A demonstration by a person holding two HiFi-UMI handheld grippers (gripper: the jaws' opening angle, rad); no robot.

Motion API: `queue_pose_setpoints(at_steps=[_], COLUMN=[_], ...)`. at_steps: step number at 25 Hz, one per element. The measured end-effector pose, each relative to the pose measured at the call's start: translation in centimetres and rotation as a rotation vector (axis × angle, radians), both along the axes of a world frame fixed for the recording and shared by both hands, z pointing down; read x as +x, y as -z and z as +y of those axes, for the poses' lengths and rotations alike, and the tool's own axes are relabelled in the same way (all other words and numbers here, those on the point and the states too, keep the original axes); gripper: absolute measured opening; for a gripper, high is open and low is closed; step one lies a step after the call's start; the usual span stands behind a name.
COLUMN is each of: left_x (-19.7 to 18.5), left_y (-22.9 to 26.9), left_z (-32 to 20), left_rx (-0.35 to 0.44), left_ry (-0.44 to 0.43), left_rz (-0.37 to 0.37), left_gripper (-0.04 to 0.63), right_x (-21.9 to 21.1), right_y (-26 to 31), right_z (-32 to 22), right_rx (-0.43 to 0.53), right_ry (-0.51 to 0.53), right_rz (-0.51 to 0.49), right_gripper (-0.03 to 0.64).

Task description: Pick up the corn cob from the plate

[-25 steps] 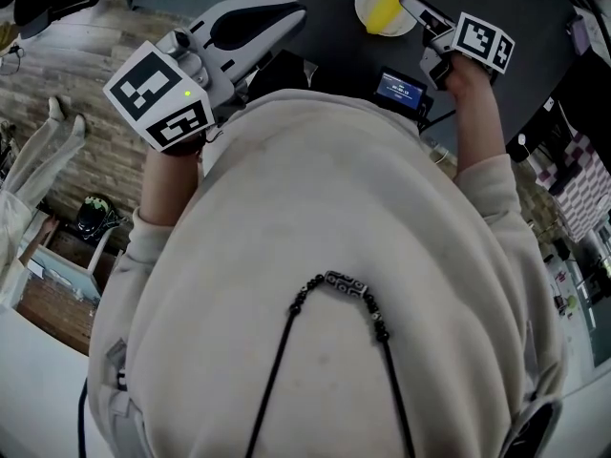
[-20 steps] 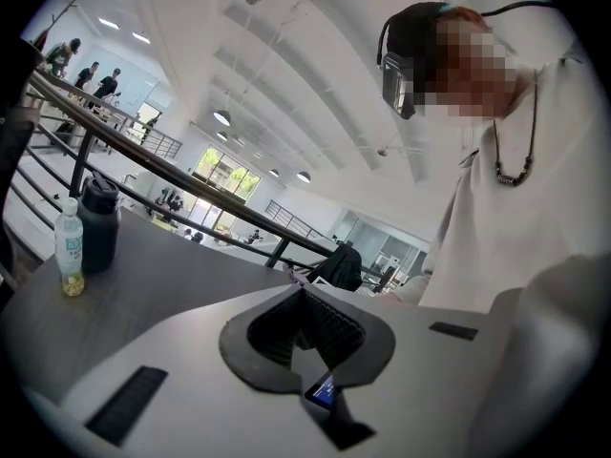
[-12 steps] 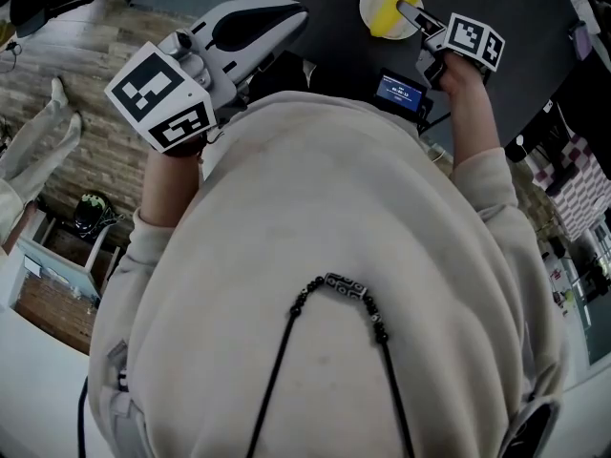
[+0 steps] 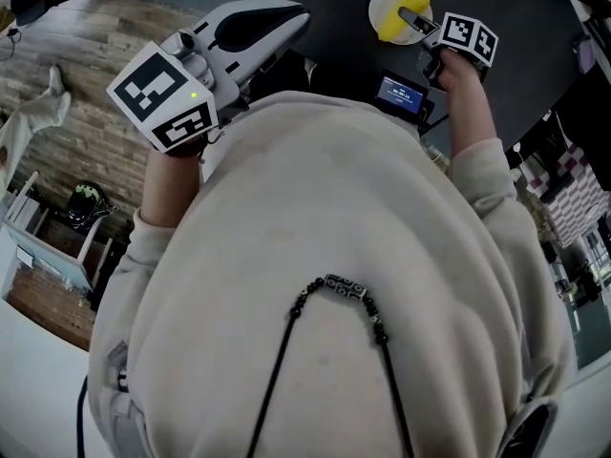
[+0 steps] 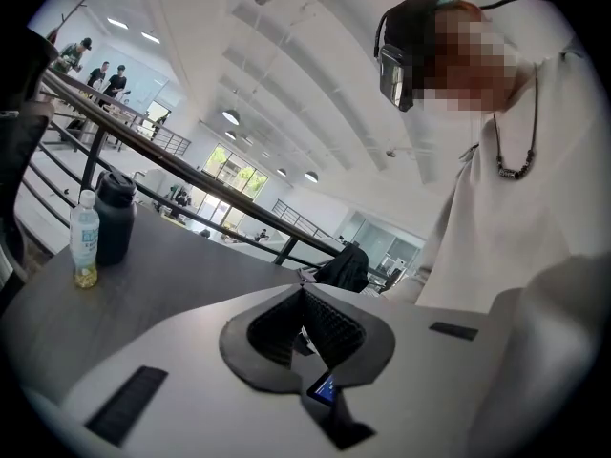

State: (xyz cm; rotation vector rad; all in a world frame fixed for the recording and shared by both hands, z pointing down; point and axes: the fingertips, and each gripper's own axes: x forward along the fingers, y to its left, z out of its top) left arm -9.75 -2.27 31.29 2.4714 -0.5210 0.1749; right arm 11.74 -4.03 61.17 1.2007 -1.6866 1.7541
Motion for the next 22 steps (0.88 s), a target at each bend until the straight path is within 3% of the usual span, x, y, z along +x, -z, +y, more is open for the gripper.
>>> queue_pose_setpoints(at_steps=[11,12,14,22], left_x=[-0.2,-0.2,-0.1,0.0], left_y=[-0.7,-0.8,-0.8,-0.5], left_z=[0.1,0.1,0.0,0.1], left_rx=[-0.011,-0.011,-0.010,0.002], left_ry=[0.005,0.002,-0.002,-0.019], left_rz=[-0.003,-0.003,-0.004,-0.012], left_gripper=[0.000,0.002,0.002,0.001], right_x=[0.4,0.5,0.6,0.4], right_y=[-2.6,-2.6,-2.7,-1.9], right_z=[-0.6,-0.7,-0.8,-1.1], right_rx=[-0.028,-0.034,-0.038,0.023], right_ry=[0.003,-0.015,-0.031,-0.009], right_rz=[0.011,-0.007,-0.023,0.000], right_gripper=[0.286,0.249,0.239,0.232])
